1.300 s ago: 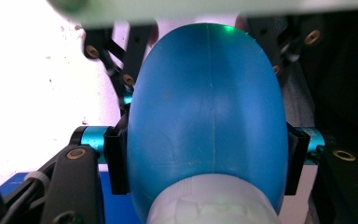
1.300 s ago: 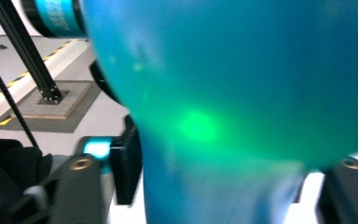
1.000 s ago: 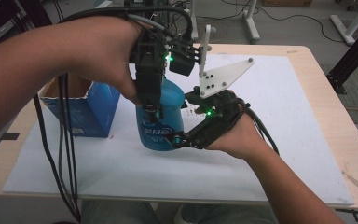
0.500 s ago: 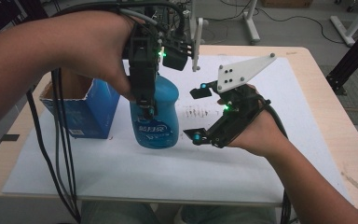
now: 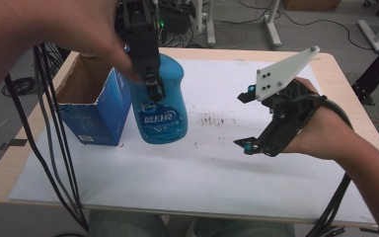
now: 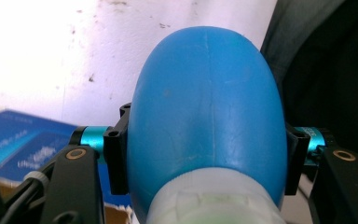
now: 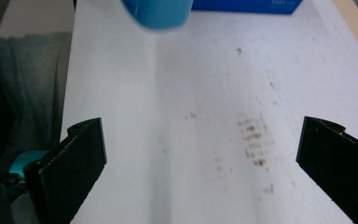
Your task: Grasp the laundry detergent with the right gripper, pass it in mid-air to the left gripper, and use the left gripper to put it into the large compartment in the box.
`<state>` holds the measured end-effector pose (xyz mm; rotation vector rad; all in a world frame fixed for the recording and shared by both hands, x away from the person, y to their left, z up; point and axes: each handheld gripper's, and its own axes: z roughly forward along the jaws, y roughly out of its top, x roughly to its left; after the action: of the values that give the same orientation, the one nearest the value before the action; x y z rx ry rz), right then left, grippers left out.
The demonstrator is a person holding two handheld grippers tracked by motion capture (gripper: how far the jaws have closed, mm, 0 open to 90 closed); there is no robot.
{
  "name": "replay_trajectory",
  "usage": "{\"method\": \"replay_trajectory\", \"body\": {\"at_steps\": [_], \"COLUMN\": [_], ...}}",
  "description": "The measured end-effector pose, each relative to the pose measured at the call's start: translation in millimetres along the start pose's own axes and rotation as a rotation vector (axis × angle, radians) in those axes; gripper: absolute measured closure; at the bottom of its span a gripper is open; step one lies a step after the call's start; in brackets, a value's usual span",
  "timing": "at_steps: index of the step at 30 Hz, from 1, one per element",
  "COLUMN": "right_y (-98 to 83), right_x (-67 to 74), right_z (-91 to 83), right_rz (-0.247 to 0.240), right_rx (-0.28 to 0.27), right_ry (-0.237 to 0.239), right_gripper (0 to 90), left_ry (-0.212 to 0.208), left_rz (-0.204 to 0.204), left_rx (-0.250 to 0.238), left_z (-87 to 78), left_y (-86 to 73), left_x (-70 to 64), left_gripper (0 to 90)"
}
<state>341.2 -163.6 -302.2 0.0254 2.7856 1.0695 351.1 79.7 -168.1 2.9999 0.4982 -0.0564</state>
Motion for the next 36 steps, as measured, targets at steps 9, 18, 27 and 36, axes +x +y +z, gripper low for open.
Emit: {"method": "replay_trajectory", "body": {"at_steps": [9,18,27,36], "right_y": [-0.6,-1.8,-1.2,-1.1], "right_x": [-3.3,-5.8,-8.4,-8.9], "right_z": [-17.5,-17.3,-17.4,-16.1], "right_rz": [-0.02,-0.015,-0.009,-0.001], "right_rx": [0.084,0.098,0.099,0.101], "right_ry": [0.0,-0.003,-0.001,-0.002], "right_gripper": [0.6,0.6,0.6,0.6], "left_ry": [0.013,0.067,0.113,0.177], "left_rz": [-0.278,-0.565,-0.785,-0.923], "left_rx": [-0.036,-0.073,-0.091,-0.047], "left_z": [-33.8,-64.0,-83.7,-82.5], "left_y": [-15.3,-45.2,-79.6,-107.6], "left_x": [23.4,51.6,73.8,96.3], "left_gripper": [37.9,38.0,38.0,38.0]}}
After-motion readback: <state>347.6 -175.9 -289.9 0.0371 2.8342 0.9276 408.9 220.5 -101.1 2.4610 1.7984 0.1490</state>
